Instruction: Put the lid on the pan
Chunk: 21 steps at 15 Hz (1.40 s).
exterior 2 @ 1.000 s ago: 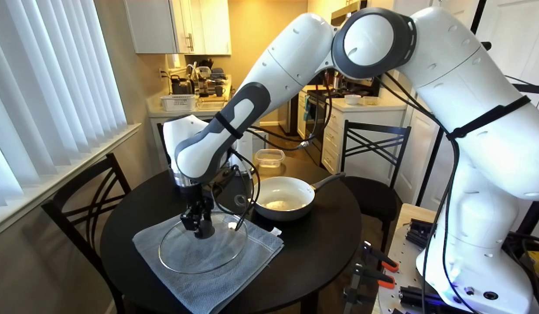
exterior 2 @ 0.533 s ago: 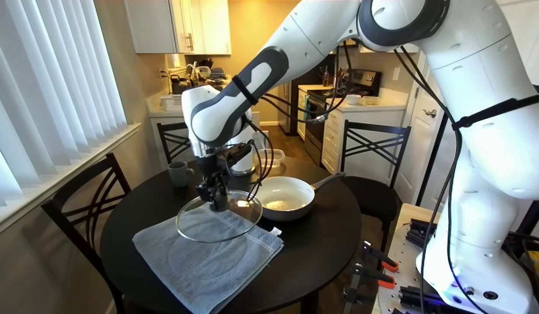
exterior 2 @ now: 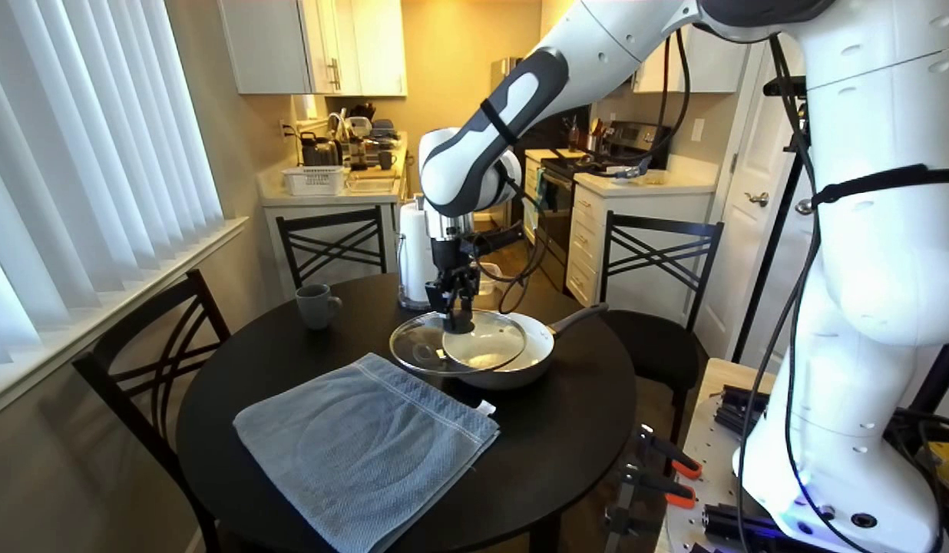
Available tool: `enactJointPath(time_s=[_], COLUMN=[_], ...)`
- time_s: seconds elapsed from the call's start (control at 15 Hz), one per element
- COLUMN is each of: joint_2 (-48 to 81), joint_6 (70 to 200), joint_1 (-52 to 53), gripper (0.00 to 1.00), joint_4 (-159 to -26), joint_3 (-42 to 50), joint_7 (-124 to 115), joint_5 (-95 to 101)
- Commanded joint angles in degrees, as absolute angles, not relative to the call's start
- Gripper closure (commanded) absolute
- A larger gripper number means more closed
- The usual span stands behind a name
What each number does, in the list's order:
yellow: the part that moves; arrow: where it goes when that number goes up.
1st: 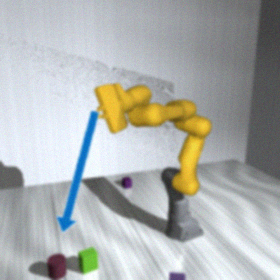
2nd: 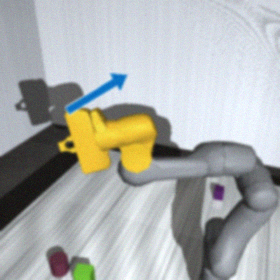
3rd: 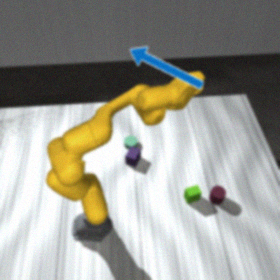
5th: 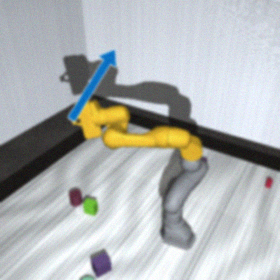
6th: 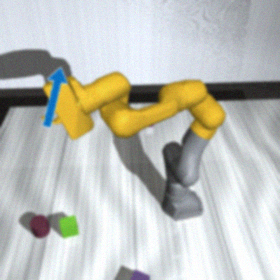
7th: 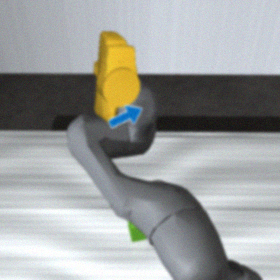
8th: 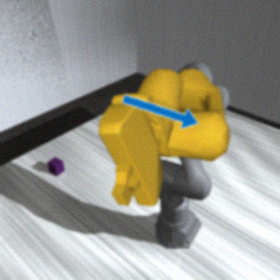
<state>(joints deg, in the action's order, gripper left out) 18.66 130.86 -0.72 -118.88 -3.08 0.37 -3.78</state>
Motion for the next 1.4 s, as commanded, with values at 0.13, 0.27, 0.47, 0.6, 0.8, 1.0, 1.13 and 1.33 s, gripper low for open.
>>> enactJointPath(time_s=[0.13,0.27,0.47,0.6,0.8,1.0,1.13,1.33], joint_2=[15.1,15.8,16.8,17.1,17.2,17.6,18.7,21.6], joint_6=[133.9,134.7,137.2,140.3,143.1,143.2,142.4,142.7], joint_1=[-3.1,-2.9,-3.1,-3.7,-4.1,-3.6,-3.5,-3.1], gripper=[0.67,0.67,0.67,0.67,0.67,0.67,0.67,0.67], joint_4=[-125.8,-126.3,-127.0,-127.4,-127.2,-125.9,-124.7,-122.9], joint_3=[0.1,1.4,2.5,2.8,3.9,5.6,6.5,7.4], joint_7=[1.3,0.3,-0.4,-0.3,-2.3,-6.1,-7.9,-10.5], joint_5=[-4.2,-3.4,-3.7,-5.1,-5.2,-3.5,-3.0,-2.3])
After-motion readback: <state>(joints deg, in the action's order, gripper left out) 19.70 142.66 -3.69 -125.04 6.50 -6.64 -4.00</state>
